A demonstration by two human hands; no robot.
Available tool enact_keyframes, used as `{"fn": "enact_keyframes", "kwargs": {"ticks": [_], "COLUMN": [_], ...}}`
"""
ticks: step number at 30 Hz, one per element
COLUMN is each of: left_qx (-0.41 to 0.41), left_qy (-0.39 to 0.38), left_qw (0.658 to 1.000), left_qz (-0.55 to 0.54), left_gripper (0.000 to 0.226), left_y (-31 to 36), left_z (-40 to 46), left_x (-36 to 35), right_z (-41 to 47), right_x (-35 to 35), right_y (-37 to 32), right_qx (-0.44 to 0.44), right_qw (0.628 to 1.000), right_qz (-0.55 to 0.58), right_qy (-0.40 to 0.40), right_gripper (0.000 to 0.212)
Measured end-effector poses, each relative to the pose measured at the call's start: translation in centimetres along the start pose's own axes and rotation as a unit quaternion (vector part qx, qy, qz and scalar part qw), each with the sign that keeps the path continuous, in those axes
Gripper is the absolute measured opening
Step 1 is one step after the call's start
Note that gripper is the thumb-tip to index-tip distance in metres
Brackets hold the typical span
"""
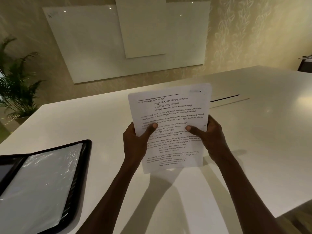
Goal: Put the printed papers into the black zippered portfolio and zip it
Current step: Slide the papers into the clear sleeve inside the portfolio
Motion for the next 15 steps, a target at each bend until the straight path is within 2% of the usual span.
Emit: {"fn": "enact_keyframes", "kwargs": {"ticks": [4, 10, 15], "left_qx": [0.016, 0.005, 0.009], "left_qy": [-0.007, 0.014, 0.011], "left_qw": [1.0, 1.0, 1.0], "left_qz": [-0.001, -0.005, -0.025], "left_gripper": [0.028, 0.023, 0.024], "left_y": [-0.8, -0.9, -1.0], "left_z": [-0.2, -0.8, -0.3], "left_x": [-0.3, -0.9, -0.5], "right_z": [-0.3, -0.8, -0.4], "right_x": [0.2, -0.7, -0.5], "right_y": [0.7, 1.1, 0.5], "right_qx": [-0.009, 0.007, 0.013], "right_qw": [1.0, 0.999, 0.999], "right_qz": [0.02, 0.017, 0.008], "right_qy": [0.008, 0.032, 0.031], "right_gripper": [0.051, 0.036, 0.035]}}
Point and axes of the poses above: each hand's wrist, its own z-axis towards the middle knuckle, its own x-axis out of the back of the hand, y = z × x, the point moved 6 cm from there along z, towards the middle knuckle, and after that the axes turned 9 degrees about z, right-handed, at the moved point
